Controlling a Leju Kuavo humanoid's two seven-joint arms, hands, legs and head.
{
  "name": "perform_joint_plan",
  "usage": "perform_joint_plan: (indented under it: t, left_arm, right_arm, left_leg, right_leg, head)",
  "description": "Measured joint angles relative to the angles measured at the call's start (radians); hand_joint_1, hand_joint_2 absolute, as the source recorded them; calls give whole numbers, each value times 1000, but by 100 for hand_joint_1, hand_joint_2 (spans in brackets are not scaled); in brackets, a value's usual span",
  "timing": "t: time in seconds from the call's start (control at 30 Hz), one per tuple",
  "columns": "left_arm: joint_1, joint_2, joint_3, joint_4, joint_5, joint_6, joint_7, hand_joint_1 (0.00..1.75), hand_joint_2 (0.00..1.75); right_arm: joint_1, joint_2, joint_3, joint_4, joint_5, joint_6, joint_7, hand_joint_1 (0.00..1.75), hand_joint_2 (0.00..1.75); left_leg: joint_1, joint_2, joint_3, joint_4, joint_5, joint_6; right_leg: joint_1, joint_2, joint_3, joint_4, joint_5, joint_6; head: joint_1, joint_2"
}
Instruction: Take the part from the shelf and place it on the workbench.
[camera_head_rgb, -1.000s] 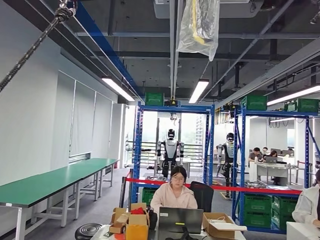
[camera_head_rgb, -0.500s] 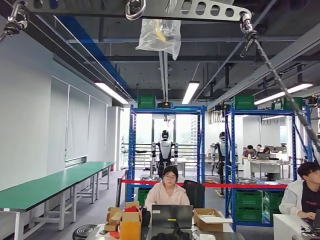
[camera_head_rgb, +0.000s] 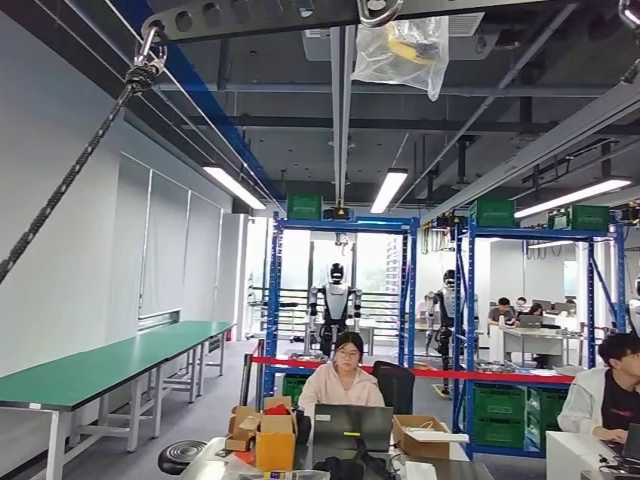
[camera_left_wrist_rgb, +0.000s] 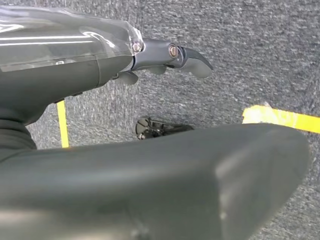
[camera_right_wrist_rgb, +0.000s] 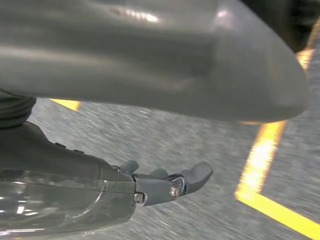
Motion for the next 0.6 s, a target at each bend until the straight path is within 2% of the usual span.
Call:
perform_joint_plan:
  t: [0.03,0.07,0.1,0.13,0.2,0.23,0.27,0.37,0.4,0.43,0.5,0.57,0.6]
  left_arm:
    - [0,0,0,0,-1,0,1,0,0]
    - [0,0,0,0,-2,-1,3,0,0]
    - [-1,0,0,0,-3,-2,6,0,0]
    - [-1,-1,0,0,-4,-3,8,0,0]
    - [-3,-2,0,0,-8,-4,11,0,0]
    - [-5,-3,0,0,-10,-4,12,0,0]
    - [-7,-4,0,0,-11,-3,14,0,0]
    - [-11,-6,0,0,-11,1,19,0,0]
    - [-11,-7,0,0,-11,2,19,0,0]
    - [-11,-8,0,0,-11,3,20,0,0]
    - [-12,-9,-1,0,-11,5,20,0,87]
    - [-13,-9,-1,0,-12,6,20,0,175]
    - [-13,-9,-1,0,-12,6,20,0,175]
  right_arm:
    - [1,-2,-10,1,-9,6,26,0,0]
    - [3,-4,-20,1,-18,12,55,0,0]
    - [4,-6,-30,1,-24,16,84,0,44]
    - [5,-8,-41,1,-30,17,111,0,87]
    - [6,-14,-59,1,-38,18,150,0,175]
    - [6,-16,-68,1,-42,18,163,0,175]
    - [6,-18,-76,1,-47,18,174,0,175]
    - [6,-22,-102,1,-59,18,195,0,175]
    - [7,-23,-109,1,-61,17,199,0,175]
    - [7,-24,-115,1,-62,16,203,0,175]
    - [7,-24,-126,1,-64,15,217,0,175]
    - [6,-24,-133,1,-65,14,232,0,175]
    - [6,-24,-134,1,-65,14,235,0,175]
  left_leg:
    - [-2,1,-7,1,6,0]
    - [-3,2,-13,1,10,0]
    - [-4,3,-18,1,15,-1]
    - [-4,4,-21,2,18,-2]
    - [-5,4,-24,2,22,-5]
    - [-6,4,-27,2,24,-8]
    - [-6,4,-31,3,26,-12]
    - [-6,4,-40,5,31,-27]
    - [-6,3,-42,2,36,-25]
    - [-6,3,-42,-1,36,-19]
    - [-6,2,-42,-7,41,-10]
    - [-5,3,-42,-7,41,-15]
    - [-5,2,-42,-7,42,-16]
  right_leg:
    - [-3,0,-18,62,-31,4]
    - [-5,0,-24,100,-46,6]
    - [-6,0,-12,104,-44,8]
    - [-6,0,20,66,-24,8]
    - [-4,0,113,-78,29,1]
    - [-2,0,147,-140,46,-5]
    - [0,0,166,-177,53,-10]
    - [2,0,166,-201,54,-22]
    - [2,0,167,-207,57,-23]
    - [2,0,166,-212,59,-24]
    - [6,1,164,-214,60,-23]
    - [7,1,161,-210,60,-25]
    - [7,0,161,-210,60,-26]
  head:
    - [0,0]
    - [0,0]
    - [0,0]
    - [0,0]
    - [0,0]
    - [0,0]
    - [0,0]
    - [0,0]
    - [0,0]
    - [0,0]
    - [0,0]
    - [0,0]
    - [0,0]
